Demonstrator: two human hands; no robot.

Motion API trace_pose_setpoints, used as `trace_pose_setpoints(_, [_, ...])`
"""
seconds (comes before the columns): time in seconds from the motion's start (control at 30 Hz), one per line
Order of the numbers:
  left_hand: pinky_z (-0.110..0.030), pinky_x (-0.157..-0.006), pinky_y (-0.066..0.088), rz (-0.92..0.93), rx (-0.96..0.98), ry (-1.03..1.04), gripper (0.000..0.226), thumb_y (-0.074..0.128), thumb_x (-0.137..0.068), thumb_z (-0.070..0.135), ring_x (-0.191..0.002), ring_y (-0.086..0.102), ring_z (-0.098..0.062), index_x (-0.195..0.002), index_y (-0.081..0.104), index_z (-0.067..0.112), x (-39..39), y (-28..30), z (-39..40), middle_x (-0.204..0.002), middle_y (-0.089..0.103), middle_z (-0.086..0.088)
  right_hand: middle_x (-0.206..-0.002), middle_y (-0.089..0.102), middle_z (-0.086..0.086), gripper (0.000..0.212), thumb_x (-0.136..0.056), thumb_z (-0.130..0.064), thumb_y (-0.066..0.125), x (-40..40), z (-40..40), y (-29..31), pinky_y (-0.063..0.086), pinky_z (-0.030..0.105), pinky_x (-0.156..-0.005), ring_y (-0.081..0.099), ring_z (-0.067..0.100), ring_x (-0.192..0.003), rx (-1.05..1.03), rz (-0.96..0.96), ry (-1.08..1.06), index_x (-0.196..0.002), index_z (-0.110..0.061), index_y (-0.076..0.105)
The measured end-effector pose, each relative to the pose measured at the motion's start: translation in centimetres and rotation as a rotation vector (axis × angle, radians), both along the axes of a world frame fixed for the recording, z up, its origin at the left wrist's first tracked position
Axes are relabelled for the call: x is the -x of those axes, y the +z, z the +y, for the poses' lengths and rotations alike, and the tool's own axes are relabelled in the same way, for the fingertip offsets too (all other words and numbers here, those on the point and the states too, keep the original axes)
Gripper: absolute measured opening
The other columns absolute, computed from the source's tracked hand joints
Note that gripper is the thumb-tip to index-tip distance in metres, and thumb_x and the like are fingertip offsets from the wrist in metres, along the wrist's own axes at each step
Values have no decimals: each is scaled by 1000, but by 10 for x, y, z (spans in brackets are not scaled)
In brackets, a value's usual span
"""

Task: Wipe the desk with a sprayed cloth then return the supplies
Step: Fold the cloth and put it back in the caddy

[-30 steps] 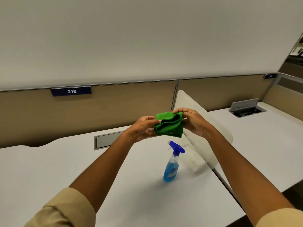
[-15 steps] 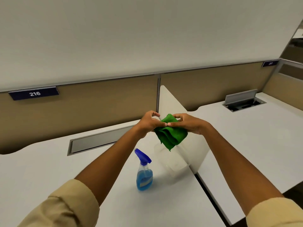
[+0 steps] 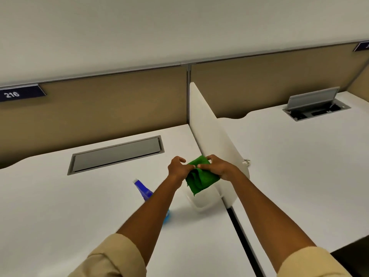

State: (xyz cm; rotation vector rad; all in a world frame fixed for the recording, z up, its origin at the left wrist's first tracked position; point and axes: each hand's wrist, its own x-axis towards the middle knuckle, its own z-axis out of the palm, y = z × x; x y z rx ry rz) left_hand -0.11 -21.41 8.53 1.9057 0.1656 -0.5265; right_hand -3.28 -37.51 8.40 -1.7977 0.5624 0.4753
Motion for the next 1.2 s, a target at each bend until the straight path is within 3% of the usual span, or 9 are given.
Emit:
trace_pose_setpoints(0.23, [-21,-56,42,124,23,182,46,74,-83,12,-97,54,-22,-122,50,15,-3,-40,-9,-113,52,-6,-128,53,12,59,-88,-36,68,-12,4,-50,51,34,-88,56,24,-106,80,24,-12,-133,-17,34])
trace_pose_setpoints(0.33, [-21,-59,44,147,32,211,45,71,-86,14,-101,56,-23,-125,48,16,-1,-59,-9,-116,56,-8,-130,52,13,53,-91,-33,65,-14,6,-73,50,35,-92,56,25,-109,84,29,-9,-132,-16,35])
trace_pose_setpoints(0.43, [-29,-75,54,57,-27,262,37,66,-90,11,-107,59,-26,-124,50,13,10,-78,-9,-121,57,-12,-132,53,15,49,-94,-28,61,-13,7,-95,48,41,-100,55,29,-116,110,61,-34,-132,-13,35])
trace_pose_setpoints(0.53, [-36,-89,52,-77,-197,324,35,65,-90,8,-112,56,-29,-121,50,10,19,-91,-10,-123,52,-15,-129,55,16,45,-96,-26,57,-15,9,-109,49,38,-95,56,28,-110,184,65,-31,-131,-12,33])
trace_pose_setpoints(0.73, [-45,-98,52,167,-232,318,43,65,-92,17,-117,56,-35,-130,47,7,24,-113,-8,-130,52,-18,-126,56,16,44,-98,-23,53,-19,16,-121,50,40,-93,57,30,-110,316,75,49,-135,-7,35])
trace_pose_setpoints(0.93, [-47,-92,56,202,-185,342,31,59,-95,17,-109,63,-33,-124,57,7,12,-119,-15,-124,62,-16,-136,44,17,45,-100,-25,47,-15,16,-126,47,40,-98,52,30,-119,505,166,192,-139,-7,34])
trace_pose_setpoints(1.07, [-49,-89,58,212,-150,335,28,64,-93,18,-105,64,-33,-119,59,9,-2,-117,-17,-123,62,-15,-150,28,14,65,-95,-13,54,-9,20,-122,47,39,-102,46,31,-127,643,181,260,-150,-17,21])
trace_pose_setpoints(1.2, [-48,-91,58,197,-115,326,29,66,-93,21,-105,63,-30,-119,60,11,-5,-118,-16,-125,62,-14,-146,32,11,53,-93,-11,56,-7,22,-118,49,39,-98,44,31,-126,754,121,277,-142,-23,38])
